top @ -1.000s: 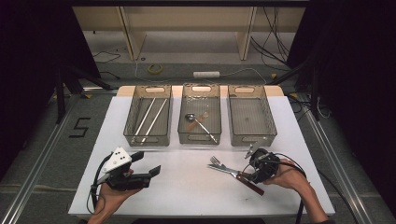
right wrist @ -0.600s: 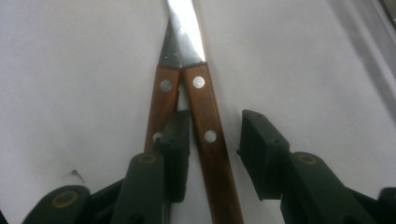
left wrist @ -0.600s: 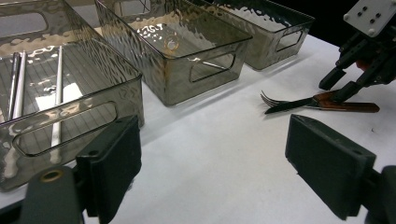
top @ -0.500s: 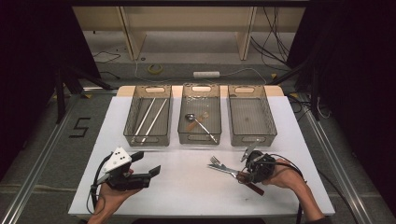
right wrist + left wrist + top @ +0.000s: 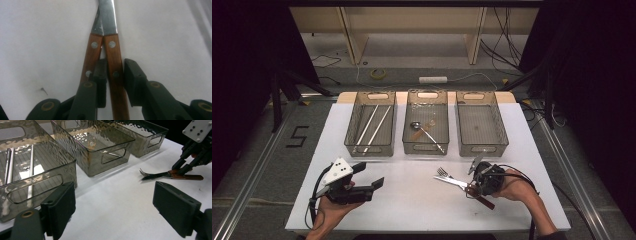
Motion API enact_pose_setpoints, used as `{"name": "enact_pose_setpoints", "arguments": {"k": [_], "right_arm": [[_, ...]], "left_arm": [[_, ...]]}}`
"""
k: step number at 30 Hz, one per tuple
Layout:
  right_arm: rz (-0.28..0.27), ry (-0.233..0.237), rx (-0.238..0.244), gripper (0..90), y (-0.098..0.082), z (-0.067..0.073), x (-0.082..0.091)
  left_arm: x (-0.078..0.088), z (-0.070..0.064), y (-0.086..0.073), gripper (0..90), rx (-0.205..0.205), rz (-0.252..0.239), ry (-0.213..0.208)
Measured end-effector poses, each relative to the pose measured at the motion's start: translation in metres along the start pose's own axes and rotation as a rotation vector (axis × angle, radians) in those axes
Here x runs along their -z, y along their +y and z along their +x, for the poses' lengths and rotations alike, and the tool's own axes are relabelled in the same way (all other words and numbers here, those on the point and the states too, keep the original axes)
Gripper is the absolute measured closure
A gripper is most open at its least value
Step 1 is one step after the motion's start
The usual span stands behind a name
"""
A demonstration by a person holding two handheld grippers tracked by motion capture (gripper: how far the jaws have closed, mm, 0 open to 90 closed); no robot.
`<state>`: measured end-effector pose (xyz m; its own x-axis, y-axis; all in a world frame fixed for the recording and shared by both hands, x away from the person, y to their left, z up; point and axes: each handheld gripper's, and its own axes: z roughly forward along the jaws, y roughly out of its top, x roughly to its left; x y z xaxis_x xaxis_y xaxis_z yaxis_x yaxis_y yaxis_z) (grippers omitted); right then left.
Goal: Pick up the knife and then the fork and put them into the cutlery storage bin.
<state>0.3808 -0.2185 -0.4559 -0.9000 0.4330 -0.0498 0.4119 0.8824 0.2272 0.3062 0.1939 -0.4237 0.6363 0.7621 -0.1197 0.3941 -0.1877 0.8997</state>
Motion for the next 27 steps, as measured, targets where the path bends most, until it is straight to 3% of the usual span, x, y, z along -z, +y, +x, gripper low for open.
{"name": "enact_pose_setpoints", "arguments": {"k": [9, 15, 20, 25, 27], "right_arm": [[0.002, -0.018, 0.07, 76.7, 0.001, 0.004, 0.0], [0.001, -0.024, 0.08, 77.1, 0.001, 0.005, 0.002], [-0.045, -0.031, 0.041, 77.2, -0.001, 0.003, 0.009], [-0.094, -0.01, 0.022, 77.3, -0.003, 0.0, 0.017], [-0.117, -0.002, -0.009, 77.3, -0.004, -0.001, 0.02]], "left_arm": [[0.0, 0.0, 0.0, 17.9, -0.001, -0.001, 0.001], [0.0, 0.0, 0.0, 17.9, -0.001, -0.001, 0.001], [0.0, 0.0, 0.0, 17.9, -0.002, -0.001, 0.001], [0.001, 0.0, 0.0, 17.9, -0.002, 0.0, 0.001], [0.001, 0.0, 0.0, 17.9, -0.001, -0.003, 0.002]]}}
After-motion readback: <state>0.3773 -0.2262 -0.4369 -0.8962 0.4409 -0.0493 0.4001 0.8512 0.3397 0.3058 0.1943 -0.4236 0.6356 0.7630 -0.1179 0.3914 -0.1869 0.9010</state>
